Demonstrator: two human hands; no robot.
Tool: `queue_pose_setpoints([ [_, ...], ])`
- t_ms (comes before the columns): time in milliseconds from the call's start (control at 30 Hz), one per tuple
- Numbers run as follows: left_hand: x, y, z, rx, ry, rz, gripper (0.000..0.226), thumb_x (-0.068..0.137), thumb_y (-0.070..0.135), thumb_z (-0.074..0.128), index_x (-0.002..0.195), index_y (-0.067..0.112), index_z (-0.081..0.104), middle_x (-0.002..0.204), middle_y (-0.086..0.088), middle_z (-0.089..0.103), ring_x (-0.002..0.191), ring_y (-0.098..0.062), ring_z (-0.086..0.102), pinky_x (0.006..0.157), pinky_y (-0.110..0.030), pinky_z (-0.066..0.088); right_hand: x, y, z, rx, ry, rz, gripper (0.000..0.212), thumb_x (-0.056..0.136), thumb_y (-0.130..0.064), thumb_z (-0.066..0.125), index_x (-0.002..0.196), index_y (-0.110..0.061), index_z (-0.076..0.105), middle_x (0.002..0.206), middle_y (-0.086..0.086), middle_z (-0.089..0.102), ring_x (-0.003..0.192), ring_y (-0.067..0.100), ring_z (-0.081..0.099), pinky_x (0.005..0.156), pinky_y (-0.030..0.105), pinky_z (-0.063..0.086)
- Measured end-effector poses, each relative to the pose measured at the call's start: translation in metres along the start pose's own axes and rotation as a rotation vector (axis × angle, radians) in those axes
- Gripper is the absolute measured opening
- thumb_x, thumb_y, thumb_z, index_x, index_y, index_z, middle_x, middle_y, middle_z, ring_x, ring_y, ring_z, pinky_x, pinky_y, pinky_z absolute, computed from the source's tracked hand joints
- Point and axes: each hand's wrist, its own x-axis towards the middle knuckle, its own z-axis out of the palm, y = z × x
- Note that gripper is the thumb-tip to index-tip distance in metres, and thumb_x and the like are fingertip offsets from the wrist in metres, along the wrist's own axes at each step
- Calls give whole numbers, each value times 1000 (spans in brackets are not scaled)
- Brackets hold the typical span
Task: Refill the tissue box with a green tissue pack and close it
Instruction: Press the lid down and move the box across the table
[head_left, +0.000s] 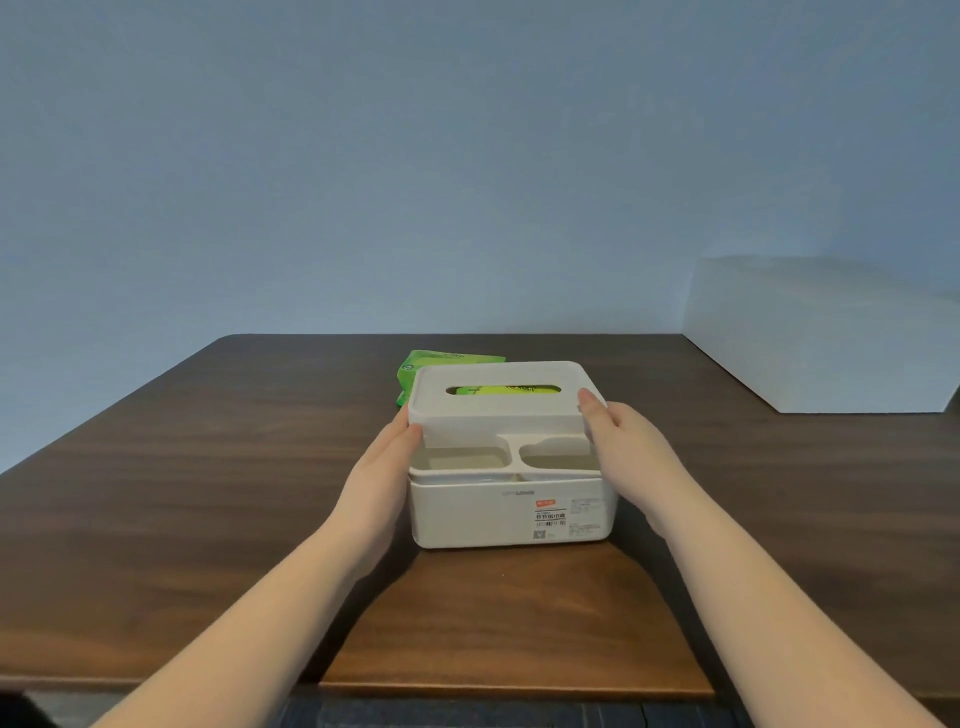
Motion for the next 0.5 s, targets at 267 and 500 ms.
queue_pose_setpoints([
  [267, 4, -1, -4, 106, -63, 64, 35, 103, 30, 39, 132, 39, 55, 123, 22, 66, 117, 2, 58, 102, -27, 44, 0, 1, -1, 8, -37, 25, 51, 100, -53, 26, 118, -14, 53, 107, 4, 60, 81, 11, 50, 61, 24, 39],
  [500, -3, 1, -2, 142, -68, 70, 33, 103, 32, 39, 129, 46, 53, 116, 34, 62, 112, 13, 53, 90, -18, 43, -5, -4, -2, 28, -59, 42, 52, 99, -55, 27, 119, -14, 51, 113, 6, 61, 93, 18, 54, 67, 30, 42],
])
